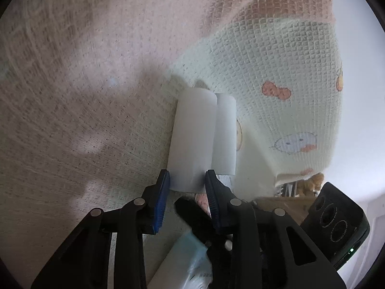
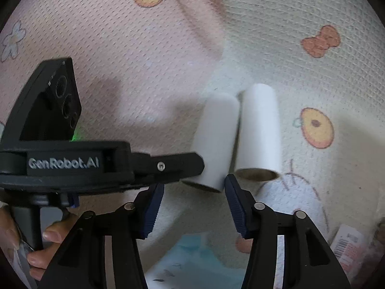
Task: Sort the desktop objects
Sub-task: 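Close the left gripper on a second white cardboard tube, then lift the second tube with the left gripper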
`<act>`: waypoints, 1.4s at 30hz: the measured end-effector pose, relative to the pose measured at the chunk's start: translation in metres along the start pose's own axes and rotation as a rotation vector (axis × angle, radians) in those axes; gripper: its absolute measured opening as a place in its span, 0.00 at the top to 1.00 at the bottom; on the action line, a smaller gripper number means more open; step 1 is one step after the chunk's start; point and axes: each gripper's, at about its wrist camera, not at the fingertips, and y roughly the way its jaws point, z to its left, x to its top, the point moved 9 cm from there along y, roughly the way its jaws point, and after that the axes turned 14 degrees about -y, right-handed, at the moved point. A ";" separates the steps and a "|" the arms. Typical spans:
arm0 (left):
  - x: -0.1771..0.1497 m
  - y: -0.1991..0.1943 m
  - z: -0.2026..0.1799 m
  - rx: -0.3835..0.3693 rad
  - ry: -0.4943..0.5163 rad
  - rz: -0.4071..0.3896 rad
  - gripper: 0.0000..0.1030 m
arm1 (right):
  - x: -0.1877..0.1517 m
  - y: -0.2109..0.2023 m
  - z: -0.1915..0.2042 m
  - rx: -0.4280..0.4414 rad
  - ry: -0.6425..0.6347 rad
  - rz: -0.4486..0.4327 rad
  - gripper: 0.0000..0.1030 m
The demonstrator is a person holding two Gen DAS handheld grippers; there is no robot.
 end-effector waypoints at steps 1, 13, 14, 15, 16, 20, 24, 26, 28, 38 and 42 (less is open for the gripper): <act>0.001 0.000 -0.001 -0.010 -0.006 -0.001 0.70 | 0.000 0.000 -0.004 -0.006 0.008 0.003 0.59; 0.026 0.003 -0.005 -0.072 -0.115 -0.079 0.56 | 0.000 0.003 -0.031 -0.002 0.101 0.018 0.63; 0.028 0.006 -0.005 -0.083 -0.135 -0.071 0.56 | 0.000 0.003 -0.032 -0.001 0.107 0.015 0.63; 0.030 0.006 -0.006 -0.090 -0.142 -0.068 0.55 | 0.000 0.003 -0.034 0.005 0.116 0.014 0.63; 0.031 0.008 -0.007 -0.097 -0.144 -0.064 0.55 | 0.000 0.003 -0.035 0.009 0.122 0.015 0.63; 0.029 0.017 -0.012 -0.096 -0.118 -0.028 0.55 | 0.002 0.004 -0.042 0.027 0.149 0.013 0.63; 0.027 0.022 -0.014 -0.059 -0.090 -0.045 0.55 | 0.005 0.007 -0.048 0.034 0.160 0.015 0.63; 0.024 0.026 -0.016 -0.051 -0.064 -0.039 0.56 | 0.006 0.008 -0.050 0.035 0.168 0.019 0.63; 0.023 0.024 -0.019 -0.037 -0.032 -0.047 0.57 | 0.007 0.009 -0.053 0.030 0.168 0.031 0.63; 0.014 -0.005 -0.017 -0.043 0.005 -0.097 0.58 | 0.013 0.002 -0.055 0.054 0.130 0.012 0.63; 0.006 -0.020 -0.020 -0.080 -0.005 -0.115 0.59 | 0.017 -0.010 -0.056 0.083 0.125 -0.019 0.63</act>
